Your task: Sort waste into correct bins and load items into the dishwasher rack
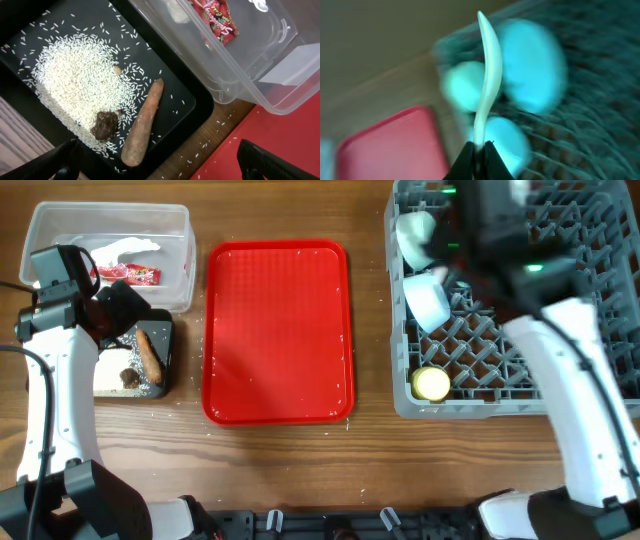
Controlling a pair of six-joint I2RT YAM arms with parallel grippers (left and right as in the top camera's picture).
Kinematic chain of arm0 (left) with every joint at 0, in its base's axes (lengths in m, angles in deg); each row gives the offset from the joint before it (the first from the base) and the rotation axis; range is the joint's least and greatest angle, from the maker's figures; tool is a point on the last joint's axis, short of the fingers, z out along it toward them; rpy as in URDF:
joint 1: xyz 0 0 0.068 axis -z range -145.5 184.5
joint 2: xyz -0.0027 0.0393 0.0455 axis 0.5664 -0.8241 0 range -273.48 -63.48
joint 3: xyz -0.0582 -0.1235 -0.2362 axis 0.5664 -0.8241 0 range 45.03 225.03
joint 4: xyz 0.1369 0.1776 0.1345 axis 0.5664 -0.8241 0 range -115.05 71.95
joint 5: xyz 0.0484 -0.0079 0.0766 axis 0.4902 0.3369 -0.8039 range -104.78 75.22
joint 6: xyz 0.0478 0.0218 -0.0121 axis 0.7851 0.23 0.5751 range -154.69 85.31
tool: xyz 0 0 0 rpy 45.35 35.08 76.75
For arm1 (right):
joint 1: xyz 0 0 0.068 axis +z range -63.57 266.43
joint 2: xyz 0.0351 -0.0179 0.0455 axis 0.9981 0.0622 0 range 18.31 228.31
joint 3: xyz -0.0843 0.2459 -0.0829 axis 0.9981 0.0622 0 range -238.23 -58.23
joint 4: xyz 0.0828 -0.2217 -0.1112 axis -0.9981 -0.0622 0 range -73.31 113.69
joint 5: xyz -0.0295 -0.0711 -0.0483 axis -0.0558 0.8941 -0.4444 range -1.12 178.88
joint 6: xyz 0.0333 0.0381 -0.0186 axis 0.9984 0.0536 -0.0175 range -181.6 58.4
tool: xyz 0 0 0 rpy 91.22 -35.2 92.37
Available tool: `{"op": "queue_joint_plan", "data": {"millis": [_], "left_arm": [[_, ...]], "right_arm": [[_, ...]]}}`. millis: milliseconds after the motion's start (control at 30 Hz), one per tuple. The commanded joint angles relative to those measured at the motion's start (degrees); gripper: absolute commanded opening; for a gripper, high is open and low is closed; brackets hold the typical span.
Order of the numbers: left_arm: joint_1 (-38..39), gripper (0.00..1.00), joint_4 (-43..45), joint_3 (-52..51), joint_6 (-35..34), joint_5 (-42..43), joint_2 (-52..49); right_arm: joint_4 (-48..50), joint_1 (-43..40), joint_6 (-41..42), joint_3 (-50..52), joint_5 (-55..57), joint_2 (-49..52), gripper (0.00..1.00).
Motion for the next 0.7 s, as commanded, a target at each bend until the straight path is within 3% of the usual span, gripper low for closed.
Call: {"op": "queue_joint_plan", "data": {"millis": [0,33,367,500,533,567,600,633,667], "left_arm": [[-0.1,1.00,0.0,0.8,0.9,0.0,1.0],[-0.1,1.00,0.0,0.8,0.9,0.0,1.0],[-0.1,1.00,0.0,0.8,0.9,0.0,1.0],[-0.1,1.00,0.0,0.8,0.9,0.0,1.0],[-0.1,1.00,0.0,0.8,0.9,0.0,1.0],[-0.1,1.00,0.0,0.8,0.9,0.0,1.0],[-0.1,1.00,0.0,0.8,0.9,0.0,1.0],[-0.1,1.00,0.0,0.8,0.9,0.0,1.0],[-0.1,1.00,0.0,0.8,0.9,0.0,1.0]], "right_arm": [[-6.6,-7.3,19.0,2.4,5.7,2.0,0.04],[-8.3,-9.7,24.9,4.4,4.0,2.8,0.04],[-2.8,-12.4,47.6,26.2,-0.5,4.5,0.04],[-0.9,-12.4,48.7,28.5,-0.4,4.6,0.04],[-0.6,-12.4,48.6,28.5,-0.4,4.6,0.12],[-0.5,-12.4,48.4,28.5,-0.4,4.6,0.55],[-0.5,-12.4,48.1,28.5,-0.2,4.6,0.73],[-0.7,-12.4,47.3,28.5,0.0,4.5,0.80],[-0.7,-12.4,45.5,28.4,0.0,4.1,0.80]]}}
